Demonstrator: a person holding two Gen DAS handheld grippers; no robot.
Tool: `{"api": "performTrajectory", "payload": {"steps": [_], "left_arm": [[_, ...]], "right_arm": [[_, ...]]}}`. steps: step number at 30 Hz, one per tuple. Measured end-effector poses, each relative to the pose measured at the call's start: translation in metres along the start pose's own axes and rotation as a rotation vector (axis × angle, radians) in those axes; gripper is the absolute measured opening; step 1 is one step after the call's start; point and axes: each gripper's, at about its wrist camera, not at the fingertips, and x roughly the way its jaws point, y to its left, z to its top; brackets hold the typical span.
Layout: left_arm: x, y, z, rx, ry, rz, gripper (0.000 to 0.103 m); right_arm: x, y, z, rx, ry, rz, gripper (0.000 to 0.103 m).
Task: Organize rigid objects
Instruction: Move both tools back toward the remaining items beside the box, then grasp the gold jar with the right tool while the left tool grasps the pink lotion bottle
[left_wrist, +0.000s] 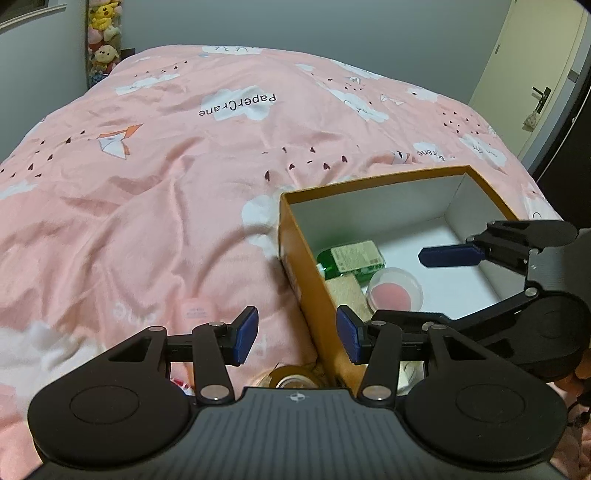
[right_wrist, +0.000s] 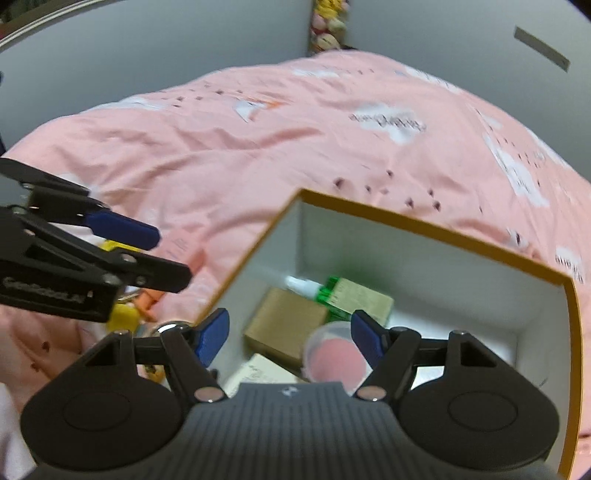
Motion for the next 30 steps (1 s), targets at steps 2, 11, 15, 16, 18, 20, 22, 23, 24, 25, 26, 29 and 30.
{"api": "performTrajectory", "payload": {"steps": [2, 11, 15, 16, 18, 20, 22, 23, 24, 25, 26, 29, 30], "left_arm": [[-0.005, 0.005, -0.002, 0.001, 0.003, -0.001, 0.058], [-0.022, 0.048, -0.014, -0.082, 0.025, 0.085, 0.058], [-0.026, 0.058, -0.021, -0.101, 0.050, 0.089, 0.058], [-0.025, 0.059, -0.024, -0.098, 0.063, 0.092, 0.058], [-0.022, 0.061, -0.029, -0.094, 0.089, 0.097, 0.058], [-0.018, 0.062, -0.037, -0.091, 0.117, 0.100, 0.059], [-0.013, 0.064, -0.045, -0.093, 0.143, 0.110, 0.062], [-0.011, 0.066, -0.048, -0.094, 0.151, 0.117, 0.062], [-0.010, 0.067, -0.051, -0.094, 0.156, 0.125, 0.064], [-0.010, 0.068, -0.052, -0.094, 0.158, 0.134, 0.066], [-0.009, 0.070, -0.053, -0.098, 0.157, 0.144, 0.070], [-0.008, 0.077, -0.053, -0.120, 0.152, 0.160, 0.074], [-0.008, 0.079, -0.053, -0.124, 0.157, 0.157, 0.074]], "right_arm": [[-0.004, 0.006, 0.001, -0.022, -0.013, 0.018, 0.072], [-0.004, 0.036, 0.006, -0.128, -0.018, 0.066, 0.065], [-0.005, 0.054, 0.010, -0.222, -0.022, 0.107, 0.063], [-0.004, 0.060, 0.011, -0.256, -0.018, 0.124, 0.063], [-0.001, 0.070, 0.013, -0.324, -0.003, 0.151, 0.063], [0.006, 0.082, 0.015, -0.400, 0.032, 0.173, 0.064], [0.017, 0.091, 0.016, -0.460, 0.080, 0.184, 0.064], [0.024, 0.094, 0.016, -0.481, 0.115, 0.197, 0.064], [0.031, 0.097, 0.016, -0.498, 0.147, 0.211, 0.066], [0.038, 0.099, 0.017, -0.515, 0.182, 0.227, 0.068], [0.044, 0.101, 0.017, -0.531, 0.210, 0.241, 0.072], [0.061, 0.109, 0.017, -0.597, 0.283, 0.264, 0.078], [0.066, 0.113, 0.017, -0.627, 0.310, 0.271, 0.080]]}}
